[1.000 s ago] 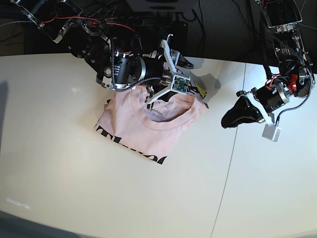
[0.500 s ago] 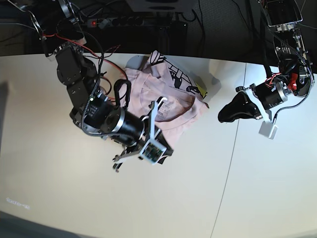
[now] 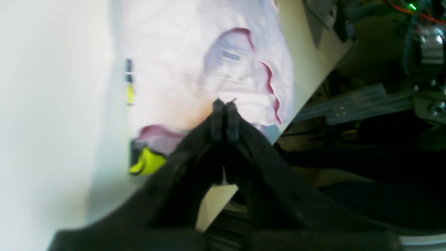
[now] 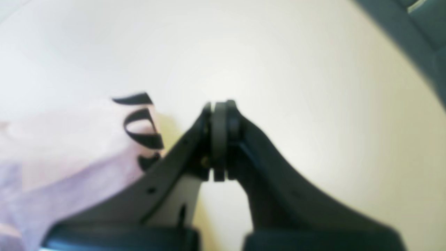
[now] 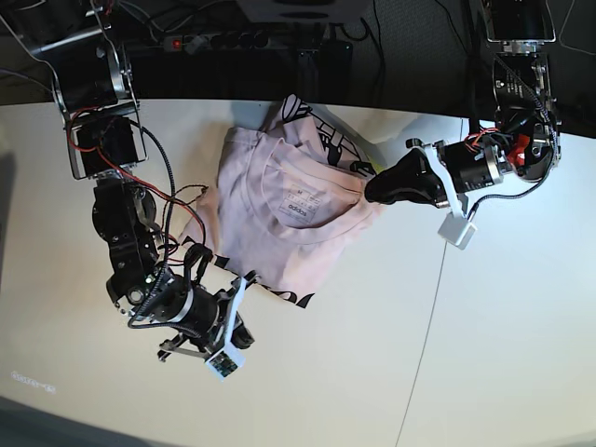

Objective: Fold the T-shirt properly
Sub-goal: 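Press and tuck the folded bundle edges with both grippers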

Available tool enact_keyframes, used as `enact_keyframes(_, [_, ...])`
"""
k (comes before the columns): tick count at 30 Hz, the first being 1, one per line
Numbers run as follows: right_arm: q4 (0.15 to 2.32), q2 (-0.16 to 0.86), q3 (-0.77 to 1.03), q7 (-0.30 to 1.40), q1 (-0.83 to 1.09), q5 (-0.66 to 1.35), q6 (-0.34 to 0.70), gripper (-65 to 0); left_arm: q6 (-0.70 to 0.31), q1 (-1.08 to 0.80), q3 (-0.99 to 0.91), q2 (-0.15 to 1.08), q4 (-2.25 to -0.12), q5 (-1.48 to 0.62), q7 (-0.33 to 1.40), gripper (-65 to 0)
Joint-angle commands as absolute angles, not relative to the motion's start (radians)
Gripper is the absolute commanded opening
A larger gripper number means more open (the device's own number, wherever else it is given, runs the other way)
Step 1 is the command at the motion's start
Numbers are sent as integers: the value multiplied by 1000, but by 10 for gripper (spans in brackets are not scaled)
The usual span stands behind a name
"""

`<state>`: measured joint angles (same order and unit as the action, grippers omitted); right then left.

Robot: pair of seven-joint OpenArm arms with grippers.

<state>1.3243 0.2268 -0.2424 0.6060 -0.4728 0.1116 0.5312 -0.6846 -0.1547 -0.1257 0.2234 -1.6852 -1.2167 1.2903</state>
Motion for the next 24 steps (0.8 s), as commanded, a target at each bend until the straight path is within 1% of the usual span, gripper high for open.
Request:
enact_keyframes(1, [1320, 231, -236, 583, -511, 115, 538, -650, -698, -144, -130, 227, -1703, -1241, 1275, -650])
enact_keyframes(15, [1174, 236, -236, 596, -522, 144, 539, -650, -698, -150, -130, 228, -1702, -1230, 1271, -650])
enact_keyframes(20, [1177, 239, -236, 701, -512, 268, 541, -650, -698, -150, -130, 228, -1702, -1060, 1162, -650])
enact_keyframes(24, [1218, 270, -236, 715, -463, 311, 547, -650, -698, -150, -130, 231, -1699, -981, 1118, -650])
